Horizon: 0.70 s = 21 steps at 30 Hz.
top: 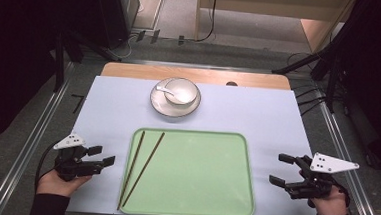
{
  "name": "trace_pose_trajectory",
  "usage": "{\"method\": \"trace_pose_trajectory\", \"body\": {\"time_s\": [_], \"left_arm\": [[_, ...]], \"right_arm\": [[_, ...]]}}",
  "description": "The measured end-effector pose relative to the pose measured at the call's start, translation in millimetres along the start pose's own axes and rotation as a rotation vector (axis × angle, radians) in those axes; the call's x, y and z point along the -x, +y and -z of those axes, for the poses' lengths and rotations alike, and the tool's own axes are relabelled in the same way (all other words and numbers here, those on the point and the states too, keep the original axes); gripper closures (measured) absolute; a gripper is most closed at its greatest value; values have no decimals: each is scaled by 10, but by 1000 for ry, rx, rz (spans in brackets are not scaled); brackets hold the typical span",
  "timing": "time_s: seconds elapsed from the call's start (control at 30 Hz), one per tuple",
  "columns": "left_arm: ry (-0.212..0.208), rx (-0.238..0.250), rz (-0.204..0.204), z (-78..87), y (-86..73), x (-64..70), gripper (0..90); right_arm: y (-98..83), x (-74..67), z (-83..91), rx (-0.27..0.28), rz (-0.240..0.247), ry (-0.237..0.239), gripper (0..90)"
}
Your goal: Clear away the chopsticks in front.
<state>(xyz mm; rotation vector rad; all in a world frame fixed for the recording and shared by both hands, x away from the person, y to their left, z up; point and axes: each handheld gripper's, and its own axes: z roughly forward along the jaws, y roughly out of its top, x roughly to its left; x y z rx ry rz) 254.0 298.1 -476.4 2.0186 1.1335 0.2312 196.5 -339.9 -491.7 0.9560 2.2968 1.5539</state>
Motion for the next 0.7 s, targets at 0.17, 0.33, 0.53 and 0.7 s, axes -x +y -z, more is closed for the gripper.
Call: {"method": "trace_pose_trajectory", "body": {"time_s": [0.17,0.33,0.53,0.7], "left_arm": [[4,-4,8,6,-10,-18,298],[-2,-9,8,2,-10,-22,291],[-2,-13,1,-12,-17,-21,269],[38,-12,2,-67,-33,-15,234]], "right_arm": [[-2,0,-2,1,-2,2,169],[-1,-1,-3,-1,-2,3,169],[0,-3,-7,-3,-2,2,169],[-2,-1,-7,-4,-5,3,169]]}}
